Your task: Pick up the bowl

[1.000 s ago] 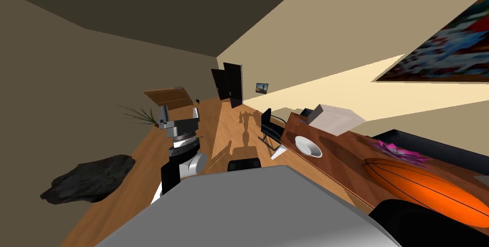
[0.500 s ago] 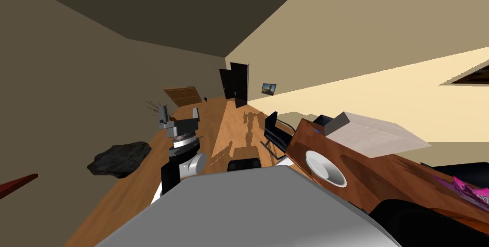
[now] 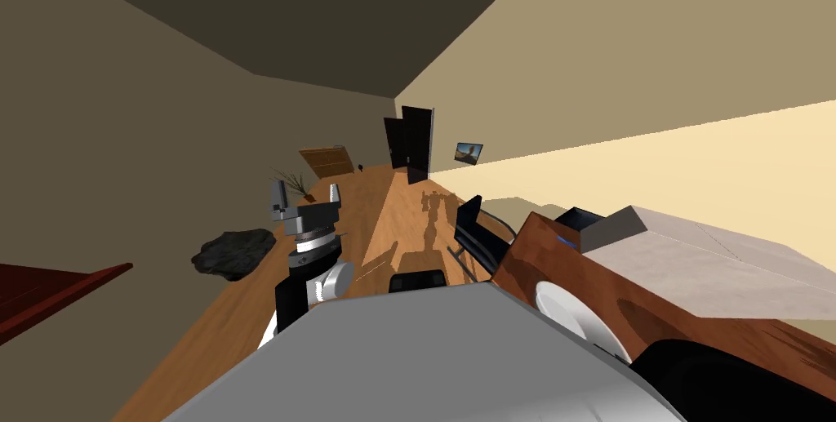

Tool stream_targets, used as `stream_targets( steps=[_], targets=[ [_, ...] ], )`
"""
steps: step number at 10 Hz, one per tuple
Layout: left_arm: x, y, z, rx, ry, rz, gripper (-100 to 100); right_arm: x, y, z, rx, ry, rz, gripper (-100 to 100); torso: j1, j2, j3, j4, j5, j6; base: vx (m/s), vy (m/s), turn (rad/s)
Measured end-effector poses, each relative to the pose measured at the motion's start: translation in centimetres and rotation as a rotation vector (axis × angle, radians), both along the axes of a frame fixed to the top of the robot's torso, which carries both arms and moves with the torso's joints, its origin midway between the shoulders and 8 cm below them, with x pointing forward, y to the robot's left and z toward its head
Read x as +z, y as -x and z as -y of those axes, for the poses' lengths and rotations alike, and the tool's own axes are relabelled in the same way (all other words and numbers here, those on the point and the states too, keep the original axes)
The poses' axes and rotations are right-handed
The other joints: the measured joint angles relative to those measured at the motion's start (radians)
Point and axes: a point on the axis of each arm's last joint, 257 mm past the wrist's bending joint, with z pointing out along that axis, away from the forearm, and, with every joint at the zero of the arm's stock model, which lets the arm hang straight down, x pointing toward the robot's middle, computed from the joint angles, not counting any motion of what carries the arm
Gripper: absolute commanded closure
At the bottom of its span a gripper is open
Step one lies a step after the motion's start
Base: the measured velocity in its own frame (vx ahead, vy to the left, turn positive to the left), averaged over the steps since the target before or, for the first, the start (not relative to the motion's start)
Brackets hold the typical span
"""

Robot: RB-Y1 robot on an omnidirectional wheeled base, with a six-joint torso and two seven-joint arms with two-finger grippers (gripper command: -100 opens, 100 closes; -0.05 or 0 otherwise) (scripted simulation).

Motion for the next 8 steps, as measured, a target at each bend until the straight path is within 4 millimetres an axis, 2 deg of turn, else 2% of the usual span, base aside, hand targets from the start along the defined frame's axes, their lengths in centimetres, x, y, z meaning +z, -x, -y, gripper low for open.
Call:
stream_targets(
  steps=[1,2,6,7,8],
  targets=[
    [0.0,0.0,0.0,0.0,0.0,0.0,0,0.0,0.0,0.0,0.005,0.001,-0.002,0,0.004,0.002,0.001,0.001,0.001,0.001,0.006,-0.014,-0.004],
    [0.0,0.0,0.0,0.0,0.0,0.0,0,0.0,0.0,0.0,0.004,0.001,-0.001,-100,0.008,0.004,0.002,0.001,0.002,0.001,-0.013,-0.016,0.085],
    [0.0,0.0,0.0,0.0,0.0,0.0,0,-1.8,0.3,0.0,-0.025,0.001,0.002,-100,0.009,0.006,0.004,0.002,0.002,0.001,-0.016,-0.017,0.063],
    [0.0,0.0,0.0,0.0,0.0,0.0,0,-1.8,0.3,0.0,-0.024,0.0,0.002,100,0.009,0.006,0.003,0.001,0.002,0.001,0.0,0.0,0.0],
    [0.0,0.0,0.0,0.0,0.0,0.0,0,-1.8,0.3,0.0,-0.024,0.0,0.002,100,0.01,0.005,0.003,0.001,0.002,0.001,0.0,0.0,0.0]
  ],
)
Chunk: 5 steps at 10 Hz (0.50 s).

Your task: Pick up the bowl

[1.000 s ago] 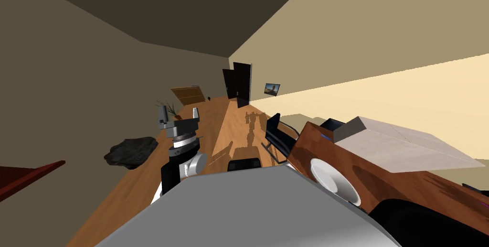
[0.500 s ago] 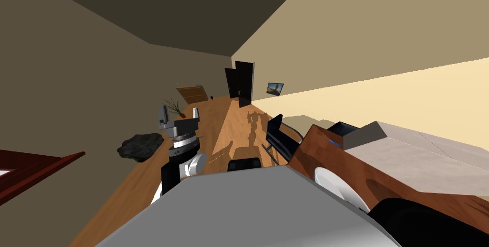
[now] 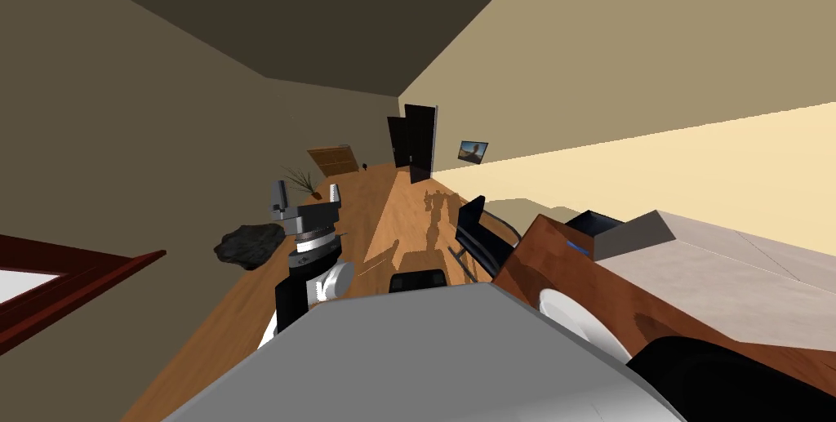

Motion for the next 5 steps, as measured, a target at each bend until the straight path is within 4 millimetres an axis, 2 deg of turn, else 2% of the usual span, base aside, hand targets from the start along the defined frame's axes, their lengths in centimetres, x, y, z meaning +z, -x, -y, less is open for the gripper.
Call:
stream_targets(
  steps=[3,4,5],
  targets=[
    [0.0,0.0,0.0,0.0,0.0,0.0,0,-0.02,0.08,-0.03,0.001,-0.001,-0.002,100,0.0,0.0,0.0,0.0,0.001,0.0,0.0,0.0,0.0],
    [0.0,0.0,0.0,0.0,0.0,0.0,0,-0.02,0.08,-0.05,0.001,-0.001,-0.002,0,0.001,0.0,0.0,0.0,0.001,0.0,0.0,0.0,0.0],
    [0.0,0.0,0.0,0.0,0.0,0.0,0,-0.02,0.09,-0.05,0.001,-0.001,-0.002,100,0.001,0.0,0.0,0.0,0.001,0.0,0.02,0.013,-0.131]
  ],
)
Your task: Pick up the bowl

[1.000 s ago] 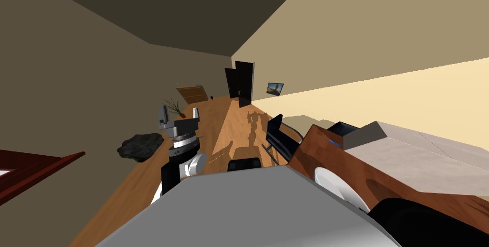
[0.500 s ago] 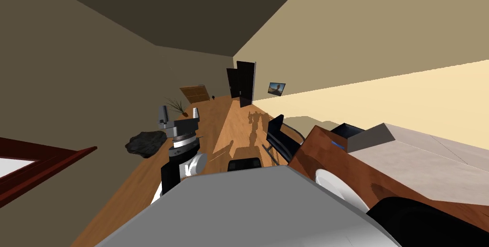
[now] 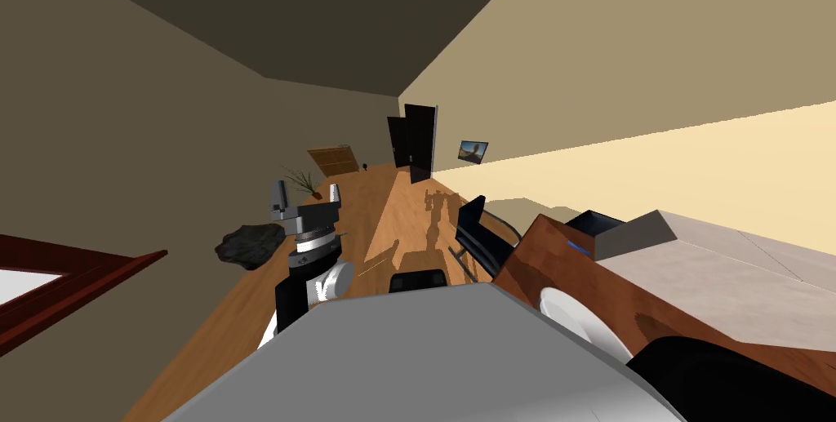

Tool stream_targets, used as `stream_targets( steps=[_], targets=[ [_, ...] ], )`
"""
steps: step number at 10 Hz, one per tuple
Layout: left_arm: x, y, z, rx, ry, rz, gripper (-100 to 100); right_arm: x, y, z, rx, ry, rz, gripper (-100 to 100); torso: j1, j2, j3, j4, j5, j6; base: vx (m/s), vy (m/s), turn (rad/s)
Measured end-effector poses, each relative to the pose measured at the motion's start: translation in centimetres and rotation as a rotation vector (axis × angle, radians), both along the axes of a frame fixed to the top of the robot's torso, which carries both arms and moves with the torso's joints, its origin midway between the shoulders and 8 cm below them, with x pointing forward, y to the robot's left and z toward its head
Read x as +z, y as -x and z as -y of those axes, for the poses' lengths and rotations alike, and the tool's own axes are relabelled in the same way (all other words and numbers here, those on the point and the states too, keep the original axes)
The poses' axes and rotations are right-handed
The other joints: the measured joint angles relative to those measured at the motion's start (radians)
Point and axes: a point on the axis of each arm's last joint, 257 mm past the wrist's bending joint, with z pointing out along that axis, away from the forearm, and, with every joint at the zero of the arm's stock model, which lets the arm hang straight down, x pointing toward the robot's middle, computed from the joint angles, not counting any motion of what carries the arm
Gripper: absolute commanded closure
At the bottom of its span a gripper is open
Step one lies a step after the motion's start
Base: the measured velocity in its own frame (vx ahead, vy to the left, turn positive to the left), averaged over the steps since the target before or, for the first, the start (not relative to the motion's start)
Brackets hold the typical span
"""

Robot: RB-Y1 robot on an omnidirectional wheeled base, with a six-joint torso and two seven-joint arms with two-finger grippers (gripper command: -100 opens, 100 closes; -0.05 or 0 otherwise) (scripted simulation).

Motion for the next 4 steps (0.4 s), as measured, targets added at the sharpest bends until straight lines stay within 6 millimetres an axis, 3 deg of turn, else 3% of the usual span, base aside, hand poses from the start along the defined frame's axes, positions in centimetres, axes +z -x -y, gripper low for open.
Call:
stream_targets(
  steps=[3,4],
  targets=[
    [0.0,0.0,0.0,0.0,0.0,0.0,0,1.5,-0.3,0.1,0.023,0.002,-0.002,100,0.004,-0.001,-0.001,0.0,0.002,0.0,0.019,0.026,-0.073],
    [0.0,0.0,0.0,0.0,0.0,0.0,0,1.6,-0.3,0.1,0.023,0.001,-0.002,0,0.003,-0.001,0.0,0.0,0.002,0.0,0.0,0.0,0.0]
  ],
)
